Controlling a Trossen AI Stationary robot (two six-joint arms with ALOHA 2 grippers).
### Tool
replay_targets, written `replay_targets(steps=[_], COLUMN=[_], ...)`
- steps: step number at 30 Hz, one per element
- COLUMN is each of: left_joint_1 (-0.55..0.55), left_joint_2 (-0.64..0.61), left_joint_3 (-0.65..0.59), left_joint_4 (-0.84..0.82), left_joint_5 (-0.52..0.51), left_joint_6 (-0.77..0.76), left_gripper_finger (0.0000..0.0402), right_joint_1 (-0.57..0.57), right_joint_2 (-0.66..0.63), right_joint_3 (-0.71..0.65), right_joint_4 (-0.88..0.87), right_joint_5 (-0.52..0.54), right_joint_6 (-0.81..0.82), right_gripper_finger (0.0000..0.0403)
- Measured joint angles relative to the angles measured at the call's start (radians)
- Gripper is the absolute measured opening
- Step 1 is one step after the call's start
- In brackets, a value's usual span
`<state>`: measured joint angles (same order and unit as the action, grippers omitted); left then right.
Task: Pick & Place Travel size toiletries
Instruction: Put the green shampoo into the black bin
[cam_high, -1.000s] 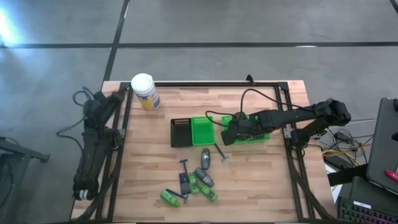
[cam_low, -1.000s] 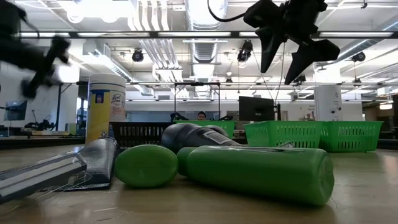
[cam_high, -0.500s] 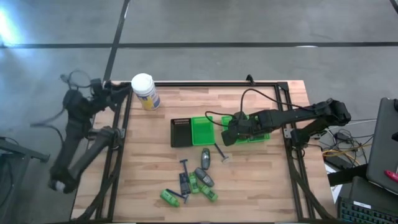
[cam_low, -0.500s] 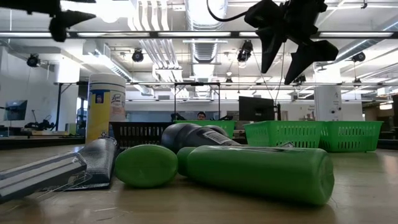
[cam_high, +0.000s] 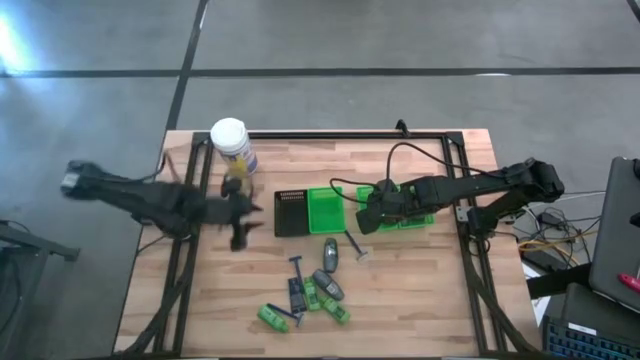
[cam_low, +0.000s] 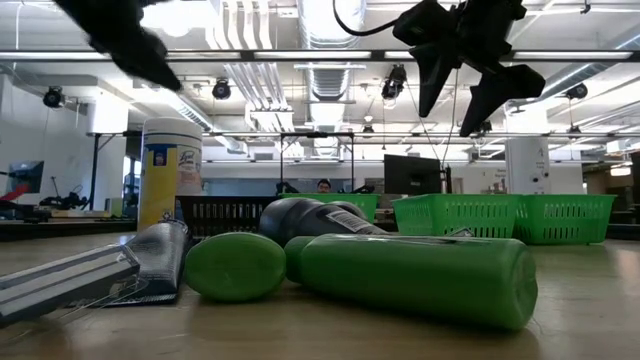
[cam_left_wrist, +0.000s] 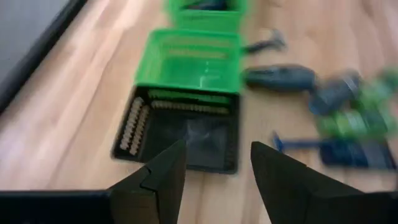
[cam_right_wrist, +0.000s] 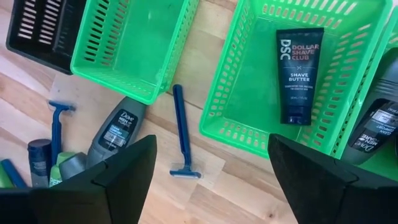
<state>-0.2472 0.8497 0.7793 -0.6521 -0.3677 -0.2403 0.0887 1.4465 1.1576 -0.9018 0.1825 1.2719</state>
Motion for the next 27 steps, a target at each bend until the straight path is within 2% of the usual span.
replay_targets(steps=[3,5,6,8,11,16,21,25,27], left_joint_1=[-0.231,-0.332,-0.359,-0.380,-0.382,-0.380,-0.376,-0.381,-0.393], left_joint_2=[0.039,0.066,0.074,0.092,0.144,0.219,0.256,0.300,0.339], left_joint_3=[0.002,0.006,0.012,0.019,0.012,0.012,0.036,0.037,0.036], left_joint_4=[-0.011,-0.010,-0.010,0.004,0.003,0.016,0.026,0.083,0.085], left_joint_5=[-0.206,-0.272,-0.270,-0.190,-0.029,-0.008,0.012,0.225,0.278], left_joint_6=[0.027,-0.021,-0.061,-0.129,-0.136,-0.048,-0.133,-0.028,0.008], left_gripper_finger=[0.0186,0.0186,0.0186,0.0186,0.0186,0.0186,0.0186,0.0186,0.0186], right_joint_1=[0.000,0.000,0.000,0.000,0.000,0.000,0.008,0.021,0.026], right_joint_2=[0.000,0.000,0.000,0.000,0.000,0.000,0.000,0.000,0.000], right_joint_3=[0.000,0.000,0.000,0.000,0.000,0.000,0.000,0.000,0.000], right_joint_4=[0.000,0.000,-0.001,-0.001,-0.008,-0.010,-0.020,-0.046,-0.055], right_joint_5=[-0.001,-0.001,-0.001,-0.004,-0.004,-0.061,-0.138,-0.148,-0.150], right_joint_6=[-0.015,-0.023,-0.030,-0.046,-0.066,-0.105,-0.135,-0.192,-0.214], right_gripper_finger=[0.0304,0.0298,0.0295,0.0289,0.0281,0.0273,0.0278,0.0295,0.0306])
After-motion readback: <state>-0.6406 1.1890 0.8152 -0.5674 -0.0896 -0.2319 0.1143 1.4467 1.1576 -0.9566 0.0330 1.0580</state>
